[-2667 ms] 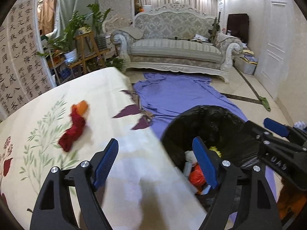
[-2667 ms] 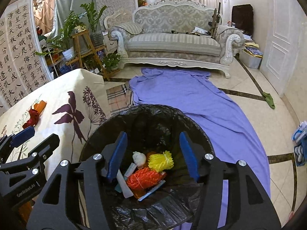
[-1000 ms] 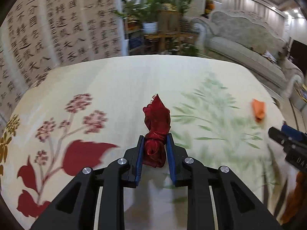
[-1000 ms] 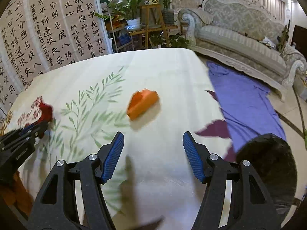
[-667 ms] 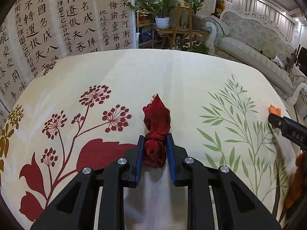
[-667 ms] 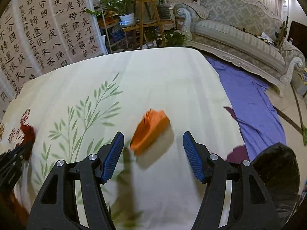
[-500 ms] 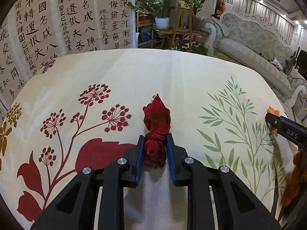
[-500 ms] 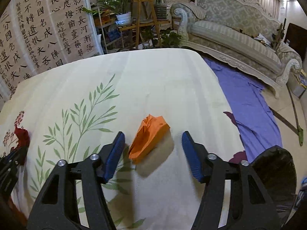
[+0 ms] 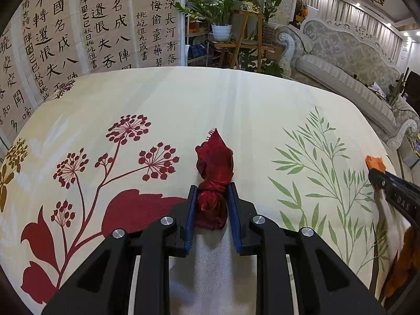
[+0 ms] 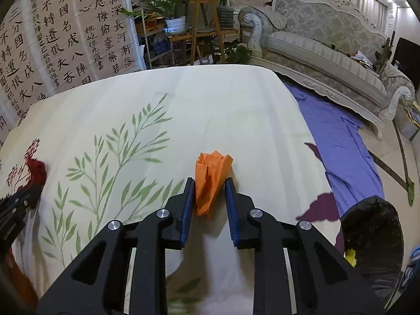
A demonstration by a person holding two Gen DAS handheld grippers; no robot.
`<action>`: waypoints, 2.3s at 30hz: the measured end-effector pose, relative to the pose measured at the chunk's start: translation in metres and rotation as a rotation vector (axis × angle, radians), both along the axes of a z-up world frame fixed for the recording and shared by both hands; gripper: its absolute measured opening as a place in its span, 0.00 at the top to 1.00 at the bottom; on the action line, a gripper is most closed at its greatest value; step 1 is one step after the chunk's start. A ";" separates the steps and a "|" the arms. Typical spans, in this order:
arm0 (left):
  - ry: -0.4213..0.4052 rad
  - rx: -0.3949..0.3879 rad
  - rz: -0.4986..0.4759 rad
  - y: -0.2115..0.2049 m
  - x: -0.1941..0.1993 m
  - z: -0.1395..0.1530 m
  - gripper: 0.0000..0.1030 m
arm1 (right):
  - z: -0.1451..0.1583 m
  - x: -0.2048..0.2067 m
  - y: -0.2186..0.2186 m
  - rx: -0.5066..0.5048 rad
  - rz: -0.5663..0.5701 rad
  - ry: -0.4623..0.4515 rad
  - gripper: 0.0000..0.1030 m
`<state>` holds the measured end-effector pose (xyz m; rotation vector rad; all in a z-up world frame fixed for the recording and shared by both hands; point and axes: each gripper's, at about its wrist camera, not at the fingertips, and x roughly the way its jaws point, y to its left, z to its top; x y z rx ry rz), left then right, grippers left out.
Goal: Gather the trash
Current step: 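Grasp the orange piece with the right tool and lift it, then carry the red cloth and orange piece over the bin and release both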
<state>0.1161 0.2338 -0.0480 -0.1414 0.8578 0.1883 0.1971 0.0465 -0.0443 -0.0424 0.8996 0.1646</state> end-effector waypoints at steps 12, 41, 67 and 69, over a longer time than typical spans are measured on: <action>-0.023 -0.006 -0.023 -0.009 -0.015 0.004 0.77 | 0.003 -0.048 -0.005 0.013 0.024 0.002 0.78; -0.168 -0.077 -0.398 -0.186 -0.089 0.041 0.77 | 0.034 -0.173 -0.155 0.005 -0.216 -0.144 0.78; -0.179 -0.011 -0.619 -0.324 -0.050 0.026 0.76 | 0.010 -0.154 -0.257 0.023 -0.391 -0.158 0.77; -0.171 -0.009 -0.625 -0.327 -0.049 0.024 0.74 | 0.008 -0.151 -0.259 0.029 -0.396 -0.158 0.75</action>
